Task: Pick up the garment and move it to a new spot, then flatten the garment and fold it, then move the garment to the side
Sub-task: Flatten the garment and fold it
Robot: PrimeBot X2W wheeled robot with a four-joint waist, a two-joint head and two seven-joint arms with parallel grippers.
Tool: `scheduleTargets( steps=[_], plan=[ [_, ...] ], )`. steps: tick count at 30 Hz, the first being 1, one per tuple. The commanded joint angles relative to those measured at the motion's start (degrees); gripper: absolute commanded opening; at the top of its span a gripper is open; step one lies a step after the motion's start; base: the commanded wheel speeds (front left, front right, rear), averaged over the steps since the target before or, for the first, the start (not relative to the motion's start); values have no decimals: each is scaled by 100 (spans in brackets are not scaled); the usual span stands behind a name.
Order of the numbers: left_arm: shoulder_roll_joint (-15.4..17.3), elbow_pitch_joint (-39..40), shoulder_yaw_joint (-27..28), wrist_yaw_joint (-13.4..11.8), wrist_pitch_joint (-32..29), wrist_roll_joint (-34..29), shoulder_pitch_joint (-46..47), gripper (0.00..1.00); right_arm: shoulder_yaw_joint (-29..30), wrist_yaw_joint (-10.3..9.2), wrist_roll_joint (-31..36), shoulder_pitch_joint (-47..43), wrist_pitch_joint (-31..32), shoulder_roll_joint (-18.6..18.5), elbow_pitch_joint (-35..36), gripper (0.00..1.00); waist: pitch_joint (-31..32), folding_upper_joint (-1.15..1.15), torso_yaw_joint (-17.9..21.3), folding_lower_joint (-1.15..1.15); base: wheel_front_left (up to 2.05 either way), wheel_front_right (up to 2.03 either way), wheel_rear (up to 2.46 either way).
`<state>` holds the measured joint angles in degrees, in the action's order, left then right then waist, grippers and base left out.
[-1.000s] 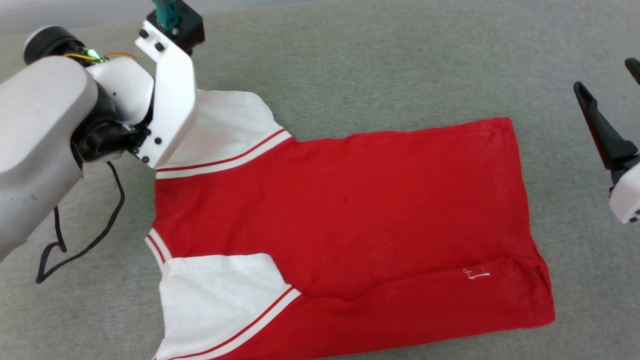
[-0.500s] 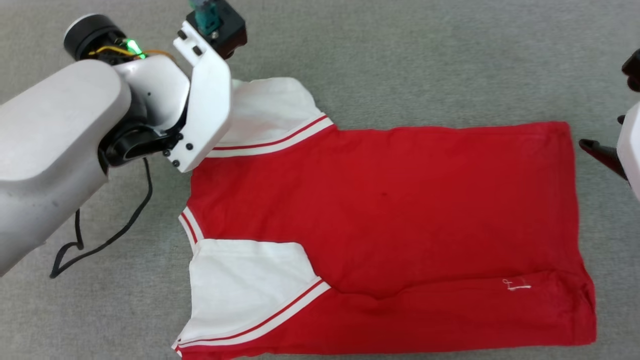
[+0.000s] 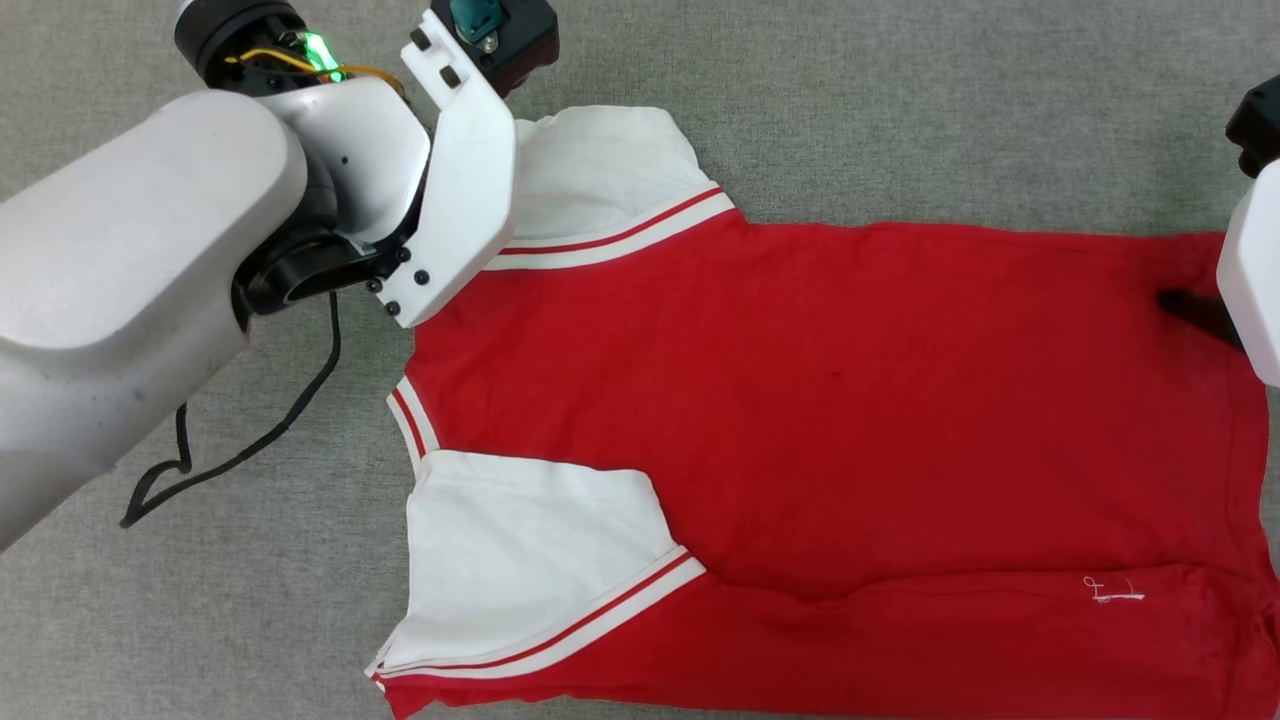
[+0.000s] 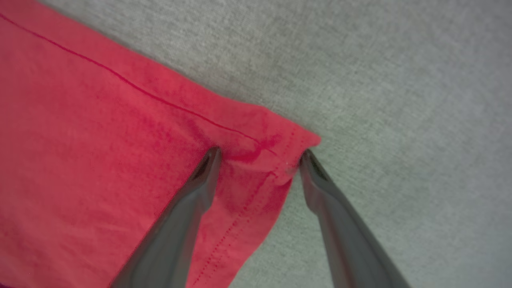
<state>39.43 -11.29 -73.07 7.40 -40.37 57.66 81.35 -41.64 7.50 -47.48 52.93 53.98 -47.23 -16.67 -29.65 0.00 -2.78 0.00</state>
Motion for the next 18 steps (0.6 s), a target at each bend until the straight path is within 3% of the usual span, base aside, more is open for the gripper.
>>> scheduleTargets(
  steps=[1, 2, 4, 18],
  plan=[
    [3, -4, -3, -1, 42, -14, 49, 0, -260, -2, -89, -191, -73, 194, -124, 100, -38, 0, -22, 0, 0, 0, 0],
    [13, -16, -7, -1, 55, -10, 45, 0, -348, -2, -129, -208, -120, 220, -134, 100, -42, 0, -18, 0, 0, 0, 0],
    [43, -59, -14, -1, 84, -1, 7, 0, -445, -2, -167, -199, -322, 243, -103, 0, -17, 0, 5, 0, 0, 0, 0],
    [265, -233, -30, -1, 667, 19, -775, 0, -867, -2, -196, -74, -1761, 27, -82, 0, 1074, 0, 237, 0, 0, 0, 0]
  ],
)
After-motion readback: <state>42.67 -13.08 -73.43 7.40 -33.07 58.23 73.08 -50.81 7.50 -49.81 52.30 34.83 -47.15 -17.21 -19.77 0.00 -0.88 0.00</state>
